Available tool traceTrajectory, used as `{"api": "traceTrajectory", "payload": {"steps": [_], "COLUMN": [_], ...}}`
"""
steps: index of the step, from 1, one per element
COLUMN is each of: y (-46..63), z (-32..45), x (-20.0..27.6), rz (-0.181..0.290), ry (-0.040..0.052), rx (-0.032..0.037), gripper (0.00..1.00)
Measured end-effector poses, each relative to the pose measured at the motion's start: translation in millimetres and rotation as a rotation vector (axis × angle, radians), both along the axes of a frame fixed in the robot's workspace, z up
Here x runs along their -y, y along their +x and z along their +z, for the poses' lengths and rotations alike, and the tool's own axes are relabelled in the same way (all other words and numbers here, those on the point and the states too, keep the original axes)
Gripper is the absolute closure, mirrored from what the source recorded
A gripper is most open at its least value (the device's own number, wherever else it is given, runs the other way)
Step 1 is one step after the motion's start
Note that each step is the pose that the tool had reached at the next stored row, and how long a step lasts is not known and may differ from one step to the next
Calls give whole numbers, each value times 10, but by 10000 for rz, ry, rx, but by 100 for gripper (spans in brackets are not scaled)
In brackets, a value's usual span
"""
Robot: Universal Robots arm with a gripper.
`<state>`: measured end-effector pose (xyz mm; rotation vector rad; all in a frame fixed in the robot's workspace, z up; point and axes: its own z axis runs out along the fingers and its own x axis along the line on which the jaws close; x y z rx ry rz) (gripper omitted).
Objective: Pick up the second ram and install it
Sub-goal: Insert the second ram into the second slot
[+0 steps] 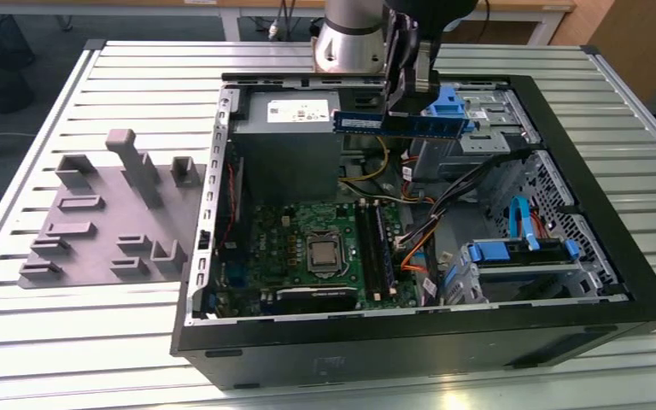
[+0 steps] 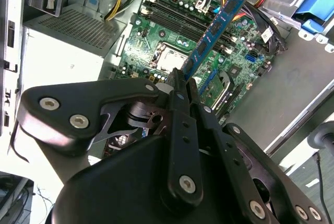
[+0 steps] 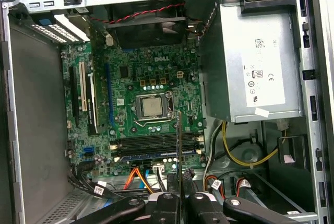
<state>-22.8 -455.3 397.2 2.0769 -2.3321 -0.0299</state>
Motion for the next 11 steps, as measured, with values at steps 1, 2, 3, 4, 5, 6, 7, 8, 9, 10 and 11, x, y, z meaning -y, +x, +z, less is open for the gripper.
{"api": "traceTrajectory", "payload": {"steps": [1,2,3,4,5,6,7,8,9,10,11], "y": [0,0,0,0,0,0,0,0,0,0,0], "z": [0,0,0,0,0,0,0,0,0,0,0], "x": [0,0,0,0,0,0,0,0,0,0,0], "rz": [-5,-9,-13,-17,-22,-26,-31,-35,-39,-43,-48], "ry": [0,0,0,0,0,0,0,1,0,0,0], "rx": [0,0,0,0,0,0,0,0,0,0,0], "gripper": [86,86,86,86,86,86,86,86,86,86,86]}}
